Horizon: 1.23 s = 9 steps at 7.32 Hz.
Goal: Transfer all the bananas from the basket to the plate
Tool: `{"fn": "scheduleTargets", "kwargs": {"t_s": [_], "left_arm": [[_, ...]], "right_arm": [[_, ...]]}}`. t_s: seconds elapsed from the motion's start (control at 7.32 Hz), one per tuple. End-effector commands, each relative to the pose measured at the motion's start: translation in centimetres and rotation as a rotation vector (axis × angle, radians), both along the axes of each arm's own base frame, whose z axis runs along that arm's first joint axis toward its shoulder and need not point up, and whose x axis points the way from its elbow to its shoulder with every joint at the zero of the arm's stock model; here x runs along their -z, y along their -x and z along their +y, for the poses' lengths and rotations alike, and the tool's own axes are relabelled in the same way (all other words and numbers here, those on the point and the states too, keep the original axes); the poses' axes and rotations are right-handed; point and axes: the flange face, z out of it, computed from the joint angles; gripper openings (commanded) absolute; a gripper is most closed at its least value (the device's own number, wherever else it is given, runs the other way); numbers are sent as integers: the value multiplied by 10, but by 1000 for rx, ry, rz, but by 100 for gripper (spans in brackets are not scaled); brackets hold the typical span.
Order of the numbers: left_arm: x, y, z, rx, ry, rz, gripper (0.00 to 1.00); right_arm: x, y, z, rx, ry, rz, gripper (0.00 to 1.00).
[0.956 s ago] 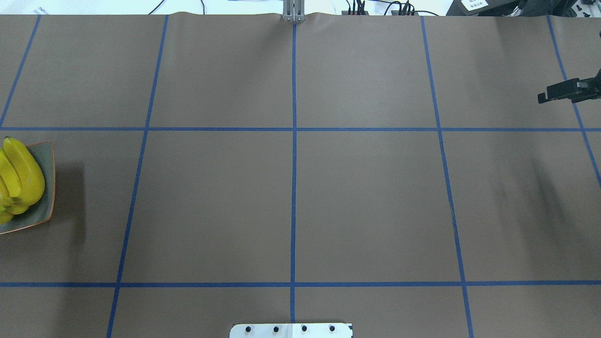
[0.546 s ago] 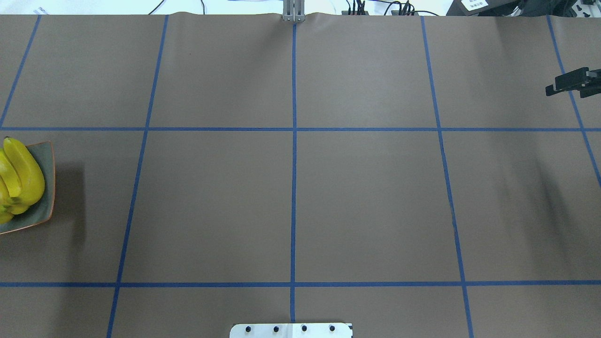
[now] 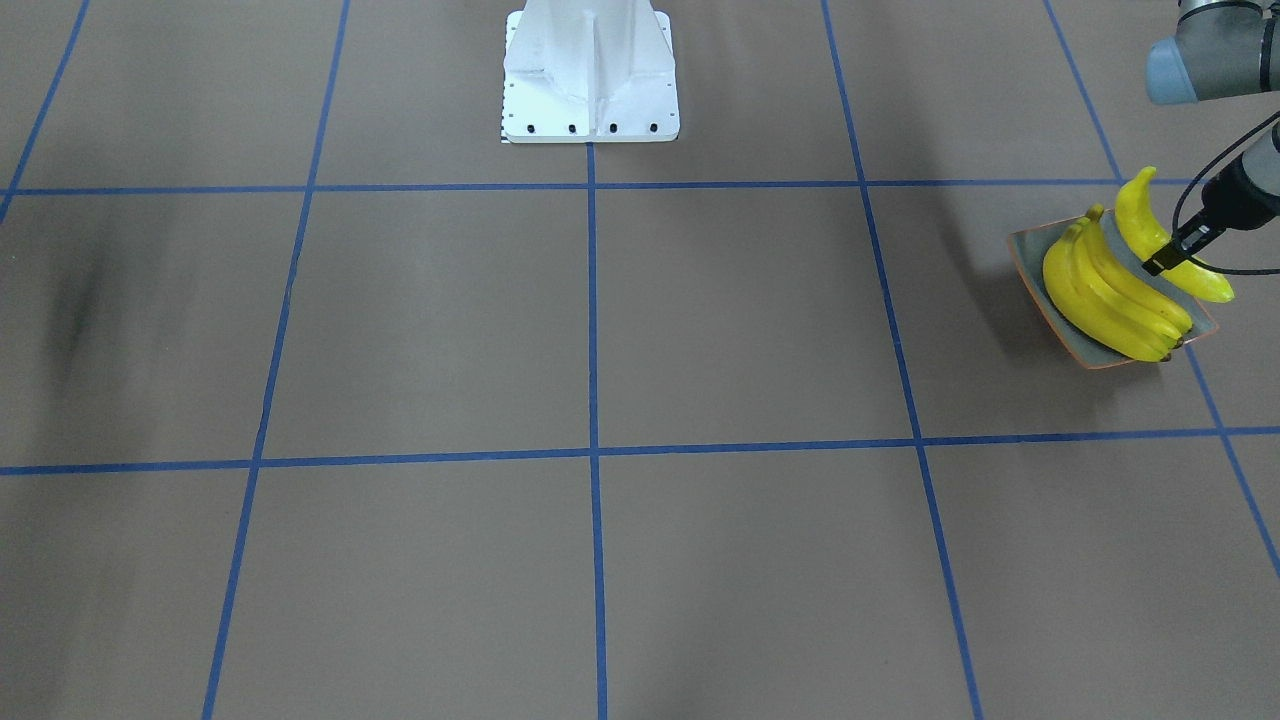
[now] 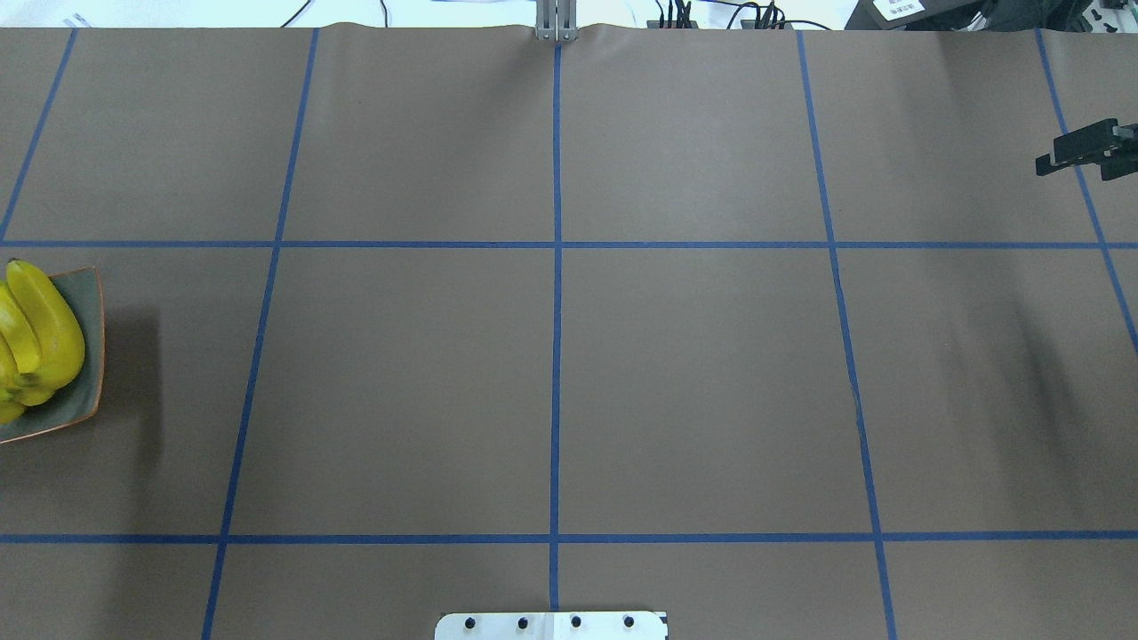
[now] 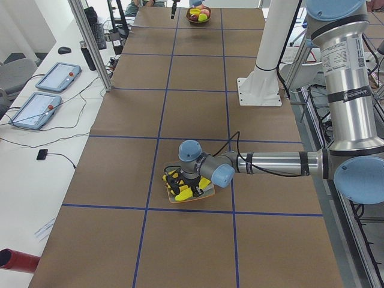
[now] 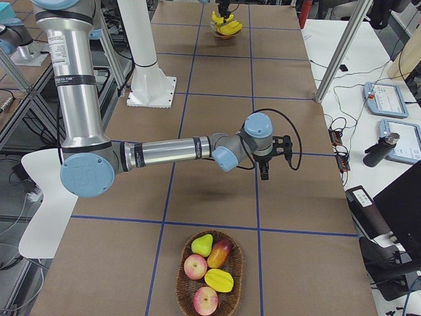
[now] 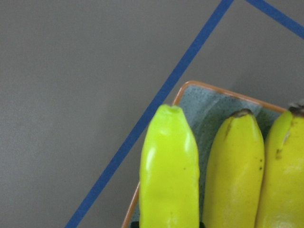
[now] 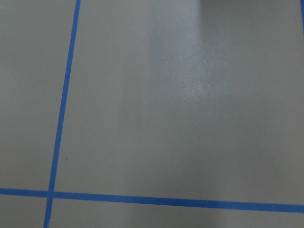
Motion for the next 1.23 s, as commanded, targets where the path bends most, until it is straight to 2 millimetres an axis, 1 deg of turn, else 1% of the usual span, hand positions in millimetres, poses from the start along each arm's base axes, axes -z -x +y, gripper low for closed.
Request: {"fn": "scheduleTargets", "kwargs": {"t_s": [0.0, 0.14, 0.27, 0.41, 0.55, 0.68, 1.09], "left_arm": [[1, -3, 0, -5, -2, 0, 21], [0, -4, 0, -9, -1, -1, 24], [0, -7, 0, -14, -4, -5, 31], [0, -9, 0, -15, -16, -24, 52], [0, -11, 0, -19, -16, -24, 58], [1, -11, 0, -19, -19, -23, 100], [12, -15, -7, -20, -32, -6, 100]], "right_arm": [[-2, 0, 0, 1, 3, 0, 100], [-1, 0, 0, 1, 2, 0, 100], [-1, 0, 0, 1, 2, 0, 100], [-2, 0, 0, 1, 3, 0, 100], [-2, 0, 0, 1, 3, 0, 100], [-2, 0, 0, 1, 3, 0, 100], [1, -1, 0, -1, 0, -1, 100]]}}
